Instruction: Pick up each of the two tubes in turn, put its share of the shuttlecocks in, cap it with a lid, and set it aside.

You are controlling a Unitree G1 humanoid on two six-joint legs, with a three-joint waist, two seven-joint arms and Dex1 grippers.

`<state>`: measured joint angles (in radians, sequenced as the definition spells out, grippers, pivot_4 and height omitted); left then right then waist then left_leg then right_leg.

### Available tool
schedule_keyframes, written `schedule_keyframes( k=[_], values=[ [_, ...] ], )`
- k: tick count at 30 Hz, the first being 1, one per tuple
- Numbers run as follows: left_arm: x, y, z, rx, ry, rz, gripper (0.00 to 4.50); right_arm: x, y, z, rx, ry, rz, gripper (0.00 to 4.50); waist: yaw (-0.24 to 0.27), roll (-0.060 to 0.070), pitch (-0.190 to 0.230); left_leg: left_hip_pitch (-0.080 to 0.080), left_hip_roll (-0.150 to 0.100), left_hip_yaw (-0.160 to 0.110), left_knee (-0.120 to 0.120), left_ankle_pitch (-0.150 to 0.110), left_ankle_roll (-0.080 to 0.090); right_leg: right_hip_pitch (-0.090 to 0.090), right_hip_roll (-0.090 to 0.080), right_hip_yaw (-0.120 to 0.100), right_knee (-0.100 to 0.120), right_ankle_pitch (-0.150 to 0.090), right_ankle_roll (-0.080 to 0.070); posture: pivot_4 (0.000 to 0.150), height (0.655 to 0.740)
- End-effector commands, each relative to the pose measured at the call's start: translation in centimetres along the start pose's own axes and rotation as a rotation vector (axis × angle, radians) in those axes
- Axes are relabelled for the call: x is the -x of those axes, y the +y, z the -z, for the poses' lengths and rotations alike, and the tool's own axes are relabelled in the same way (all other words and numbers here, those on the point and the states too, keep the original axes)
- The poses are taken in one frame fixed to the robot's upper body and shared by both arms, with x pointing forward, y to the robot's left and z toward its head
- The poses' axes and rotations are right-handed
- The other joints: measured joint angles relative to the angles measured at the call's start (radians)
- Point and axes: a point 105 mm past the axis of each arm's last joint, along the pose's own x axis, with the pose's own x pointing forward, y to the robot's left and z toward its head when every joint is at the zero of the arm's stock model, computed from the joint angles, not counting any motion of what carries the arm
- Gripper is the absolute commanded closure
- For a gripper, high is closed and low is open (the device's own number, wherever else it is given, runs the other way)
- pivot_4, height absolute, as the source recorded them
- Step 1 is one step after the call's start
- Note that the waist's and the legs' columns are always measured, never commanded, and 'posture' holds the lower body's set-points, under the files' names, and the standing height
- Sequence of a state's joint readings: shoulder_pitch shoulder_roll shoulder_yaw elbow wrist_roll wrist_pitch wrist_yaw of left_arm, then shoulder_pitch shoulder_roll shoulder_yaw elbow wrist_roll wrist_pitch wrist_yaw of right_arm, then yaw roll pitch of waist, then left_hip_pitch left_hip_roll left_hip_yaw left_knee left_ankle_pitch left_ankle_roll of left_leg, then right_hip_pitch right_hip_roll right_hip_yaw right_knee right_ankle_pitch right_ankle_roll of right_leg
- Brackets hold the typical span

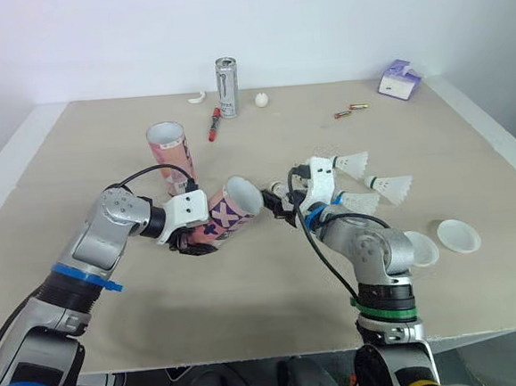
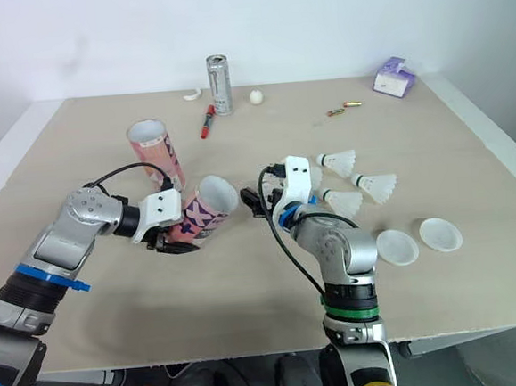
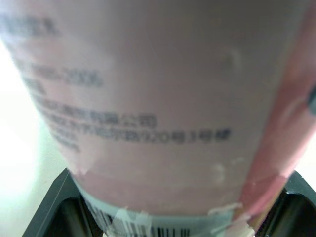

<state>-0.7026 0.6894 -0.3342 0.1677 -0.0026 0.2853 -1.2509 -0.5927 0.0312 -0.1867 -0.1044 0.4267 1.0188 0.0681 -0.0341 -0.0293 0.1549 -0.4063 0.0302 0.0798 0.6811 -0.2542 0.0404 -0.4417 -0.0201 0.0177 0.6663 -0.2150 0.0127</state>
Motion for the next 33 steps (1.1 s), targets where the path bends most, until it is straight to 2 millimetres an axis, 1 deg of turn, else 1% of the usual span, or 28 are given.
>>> schedule_keyframes(
  k=[1, 2, 3, 4, 5, 7, 8, 9, 10, 14, 17, 19, 20, 22, 24, 26, 28, 29, 31, 33],
  values=[
    [0.0, -0.2, 0.1, 0.008, -0.002, -0.004, 1.31, -0.2, 0.3, -1.3, -0.033, -0.035, -0.01, 0.63, 0.0, 0.0, 0.0, 0.0, 0.0, 0.0, 0.0, 0.0, 0.0, 0.0, 0.0, 0.0, 0.0, 0.0, 0.0, 0.15, 0.74],
    [0.0, -0.2, 0.1, 0.009, -0.003, -0.004, 1.31, -0.2, 0.2, -1.4, -0.046, -0.035, -0.006, 0.76, -0.001, 0.0, 0.0, 0.0, 0.0, 0.0, 0.0, 0.0, 0.0, 0.0, 0.0, 0.0, 0.0, 0.0, 0.0, 0.15, 0.74],
    [-0.1, -0.2, 0.1, 0.01, -0.003, -0.004, 1.31, -0.3, 0.1, -1.4, -0.057, -0.035, -0.003, 1.33, -0.001, 0.0, 0.0, 0.0, 0.0, 0.0, 0.0, 0.0, 0.0, 0.0, 0.0, 0.0, 0.0, 0.0, 0.0, 0.15, 0.74],
    [-0.1, -0.3, 0.1, 0.012, -0.004, -0.004, 1.31, -0.3, -0.1, -1.5, -0.063, -0.034, 0.007, 1.76, -0.001, 0.0, 0.0, 0.0, 0.0, 0.0, 0.0, 0.0, 0.0, 0.0, 0.0, 0.0, 0.0, 0.0, 0.0, 0.15, 0.74],
    [-0.1, -0.3, 0.1, 0.014, -0.005, -0.005, 1.31, -0.3, -0.2, -1.6, -0.068, -0.033, 0.013, 2.08, -0.001, 0.0, 0.0, 0.0, 0.0, 0.0, 0.0, 0.0, 0.0, 0.0, 0.0, 0.0, 0.0, 0.0, 0.0, 0.15, 0.74],
    [-0.2, -0.3, 0.1, 0.015, -0.006, -0.005, 1.31, -0.4, -0.6, -1.5, -0.074, -0.025, 0.032, 3.16, -0.001, 0.0, 0.0, 0.0, 0.0, 0.0, 0.0, 0.0, 0.0, 0.0, 0.0, 0.0, 0.0, 0.0, 0.0, 0.15, 0.74],
    [-0.3, -0.4, 0.1, 0.016, -0.007, -0.004, 1.31, -0.5, -0.7, -1.5, -0.079, -0.022, 0.037, 3.55, -0.001, 0.0, 0.0, 0.0, 0.0, 0.0, 0.0, 0.0, 0.0, 0.0, 0.0, 0.0, 0.0, 0.0, 0.0, 0.15, 0.74],
    [-0.3, -0.4, 0.1, 0.017, -0.008, -0.003, 1.31, -0.5, -0.7, -1.5, -0.082, -0.019, 0.04, 4.1, -0.001, 0.0, 0.0, 0.0, 0.0, 0.0, 0.0, 0.0, 0.0, 0.0, -0.001, 0.0, 0.0, 0.0, 0.0, 0.15, 0.74],
    [-0.4, -0.4, 0.0, 0.018, -0.008, -0.003, 1.31, -0.5, -0.8, -1.5, -0.084, -0.019, 0.042, 4.48, -0.001, 0.0, 0.0, 0.0, 0.0, 0.0, 0.0, 0.0, 0.0, 0.0, -0.001, 0.0, 0.0, 0.0, 0.0, 0.15, 0.74],
    [-0.5, -0.5, 0.0, 0.019, -0.011, -0.002, 1.31, -0.5, -0.5, -1.8, -0.09, -0.023, 0.03, 4.48, -0.002, 0.0, 0.0, 0.0, -0.001, 0.0, -0.001, 0.0, 0.0, 0.0, -0.001, 0.0, 0.0, 0.0, 0.0, 0.15, 0.74],
    [-0.7, -0.4, -0.1, 0.017, -0.016, 0.001, 1.31, -0.2, 0.3, -2.6, -0.087, -0.04, -0.002, 4.48, -0.001, 0.0, 0.0, 0.0, -0.001, 0.0, -0.001, 0.0, 0.0, 0.0, -0.001, 0.0, 0.0, 0.0, 0.0, 0.15, 0.74],
    [-0.8, -0.4, -0.3, 0.016, -0.023, 0.001, 1.31, 0.5, 1.4, -3.8, -0.056, -0.067, -0.05, 4.48, 0.0, 0.0, 0.0, 0.0, -0.001, 0.0, -0.001, 0.0, 0.0, 0.0, -0.001, 0.0, 0.0, 0.0, 0.0, 0.15, 0.74],
    [-0.9, -0.3, -0.4, 0.016, -0.028, 0.002, 1.31, 1.0, 2.1, -4.7, -0.022, -0.094, -0.083, 4.48, 0.0, 0.0, 0.0, 0.0, -0.001, 0.0, -0.001, 0.0, 0.0, 0.0, -0.002, 0.0, 0.0, 0.0, 0.0, 0.15, 0.74],
    [-1.1, -0.2, -0.8, 0.013, -0.039, 0.006, 1.31, 3.2, 4.0, -7.5, 0.152, -0.181, -0.178, 4.48, 0.006, 0.001, 0.001, -0.001, -0.002, -0.001, -0.001, 0.0, 0.0, 0.0, -0.002, 0.0, -0.001, 0.0, 0.001, 0.15, 0.74],
    [-1.3, -0.2, -1.0, 0.011, -0.044, 0.008, 1.31, 4.9, 5.3, -8.8, 0.303, -0.224, -0.242, 4.48, 0.012, 0.002, 0.001, -0.001, -0.003, 0.0, -0.001, 0.0, 0.0, 0.0, -0.003, -0.001, -0.001, -0.001, 0.003, 0.15, 0.74],
    [-1.4, -0.2, -1.2, 0.011, -0.053, 0.016, 1.31, 6.4, 5.5, -9.6, 0.488, -0.248, -0.26, 4.48, 0.013, 0.002, 0.001, -0.002, -0.005, 0.0, -0.001, 0.0, 0.001, 0.001, -0.004, 0.0, -0.003, -0.001, 0.005, 0.15, 0.74],
    [-1.7, -0.2, -1.4, 0.008, -0.06, 0.024, 1.31, 8.9, 5.6, -11.1, 0.782, -0.287, -0.268, 4.48, 0.018, 0.002, 0.001, -0.002, -0.005, -0.001, -0.001, -0.002, 0.003, 0.002, -0.005, -0.001, -0.004, -0.003, 0.006, 0.15, 0.74],
    [-1.8, -0.2, -1.5, 0.007, -0.062, 0.028, 1.31, 9.7, 5.6, -11.5, 0.918, -0.298, -0.265, 4.48, 0.02, 0.002, 0.001, -0.003, -0.007, -0.002, -0.001, -0.002, 0.003, 0.002, -0.006, -0.001, -0.004, -0.003, 0.007, 0.15, 0.74],
    [-2.1, -0.2, -1.6, 0.004, -0.066, 0.034, 1.31, 11.2, 5.8, -11.4, 1.198, -0.271, -0.316, 4.48, 0.021, 0.003, 0.001, -0.003, -0.009, -0.002, -0.001, -0.003, 0.004, 0.002, -0.007, 0.0, -0.005, -0.004, 0.008, 0.15, 0.74],
    [-2.2, -0.2, -1.8, 0.002, -0.07, 0.04, 1.31, 12.2, 5.8, -10.7, 1.376, -0.22, -0.376, 4.48, 0.02, 0.003, 0.001, -0.003, -0.011, -0.001, -0.002, -0.004, 0.006, 0.002, -0.008, 0.001, -0.005, -0.005, 0.01, 0.15, 0.74]
  ],
)
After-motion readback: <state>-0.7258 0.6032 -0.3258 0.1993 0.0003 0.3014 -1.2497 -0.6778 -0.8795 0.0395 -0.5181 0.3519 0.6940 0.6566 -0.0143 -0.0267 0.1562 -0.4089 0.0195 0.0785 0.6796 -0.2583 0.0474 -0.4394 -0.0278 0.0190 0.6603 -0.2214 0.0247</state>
